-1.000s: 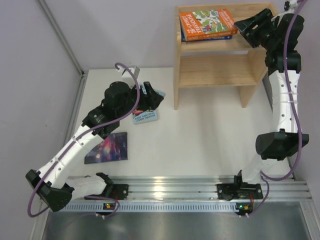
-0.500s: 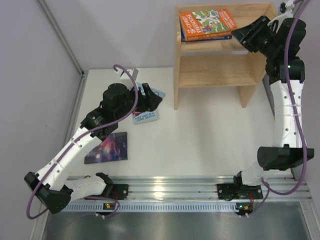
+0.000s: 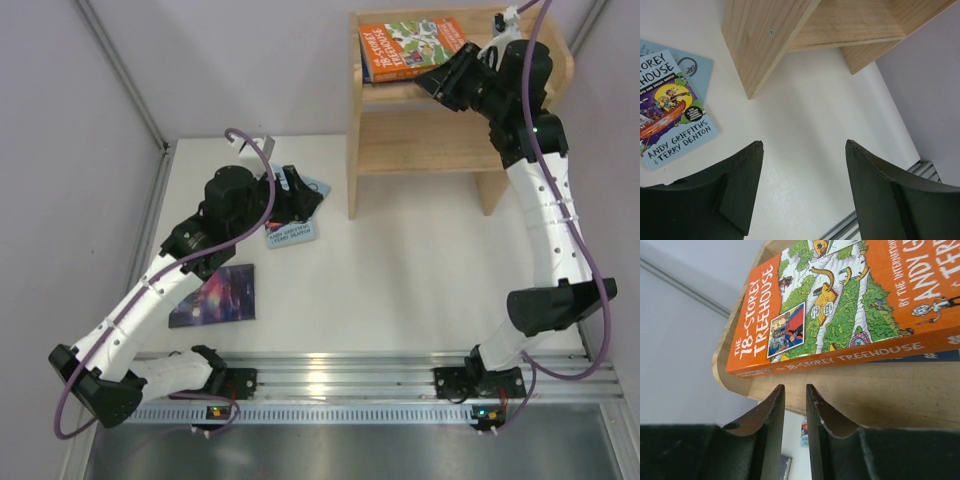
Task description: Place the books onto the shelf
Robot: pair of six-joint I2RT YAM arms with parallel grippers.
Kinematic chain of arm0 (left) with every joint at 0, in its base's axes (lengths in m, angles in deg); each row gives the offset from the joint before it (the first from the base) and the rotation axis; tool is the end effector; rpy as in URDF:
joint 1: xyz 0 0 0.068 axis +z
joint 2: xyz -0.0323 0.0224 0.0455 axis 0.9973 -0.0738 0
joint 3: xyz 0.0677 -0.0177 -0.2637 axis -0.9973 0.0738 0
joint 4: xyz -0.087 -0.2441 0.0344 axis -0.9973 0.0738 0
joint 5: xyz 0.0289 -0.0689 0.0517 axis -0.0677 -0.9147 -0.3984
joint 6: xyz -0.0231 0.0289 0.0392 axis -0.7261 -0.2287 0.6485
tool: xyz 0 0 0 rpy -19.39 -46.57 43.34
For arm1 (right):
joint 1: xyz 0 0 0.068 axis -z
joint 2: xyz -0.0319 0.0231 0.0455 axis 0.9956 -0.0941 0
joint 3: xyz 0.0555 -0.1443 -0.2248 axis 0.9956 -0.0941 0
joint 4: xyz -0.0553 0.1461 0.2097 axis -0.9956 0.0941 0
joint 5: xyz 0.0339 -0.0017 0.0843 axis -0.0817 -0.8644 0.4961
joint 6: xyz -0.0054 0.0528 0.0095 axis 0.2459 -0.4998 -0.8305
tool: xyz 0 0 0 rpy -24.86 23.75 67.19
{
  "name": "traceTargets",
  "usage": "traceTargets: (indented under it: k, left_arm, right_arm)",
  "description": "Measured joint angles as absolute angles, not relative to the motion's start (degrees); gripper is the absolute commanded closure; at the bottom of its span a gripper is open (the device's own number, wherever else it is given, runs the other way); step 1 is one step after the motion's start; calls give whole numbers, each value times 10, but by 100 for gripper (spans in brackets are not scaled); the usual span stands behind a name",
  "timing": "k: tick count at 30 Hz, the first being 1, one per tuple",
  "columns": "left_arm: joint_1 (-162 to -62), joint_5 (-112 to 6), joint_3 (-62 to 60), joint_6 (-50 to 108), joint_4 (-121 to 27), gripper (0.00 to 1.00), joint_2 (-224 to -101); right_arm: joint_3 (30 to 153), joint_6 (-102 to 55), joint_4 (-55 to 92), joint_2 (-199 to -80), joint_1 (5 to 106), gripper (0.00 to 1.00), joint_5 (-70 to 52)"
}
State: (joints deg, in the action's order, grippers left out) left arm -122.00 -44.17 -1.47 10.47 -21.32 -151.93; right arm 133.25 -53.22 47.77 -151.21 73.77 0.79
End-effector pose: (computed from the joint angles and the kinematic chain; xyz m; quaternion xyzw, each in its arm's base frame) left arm 0.1993 -0.1456 0.4158 0.0352 0.7961 -0.3275 0.5077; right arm 0.3305 0.0742 0.5232 0.0617 0.7359 0.3717 0.5625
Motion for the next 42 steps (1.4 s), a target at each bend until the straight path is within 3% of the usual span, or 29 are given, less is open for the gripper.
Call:
traceTargets:
  k: [42]
  left_arm:
    - [-1217, -471, 12, 99, -217, 28, -1519]
  right_arm:
    - [1360, -562, 431, -1575, 693, 76, 1]
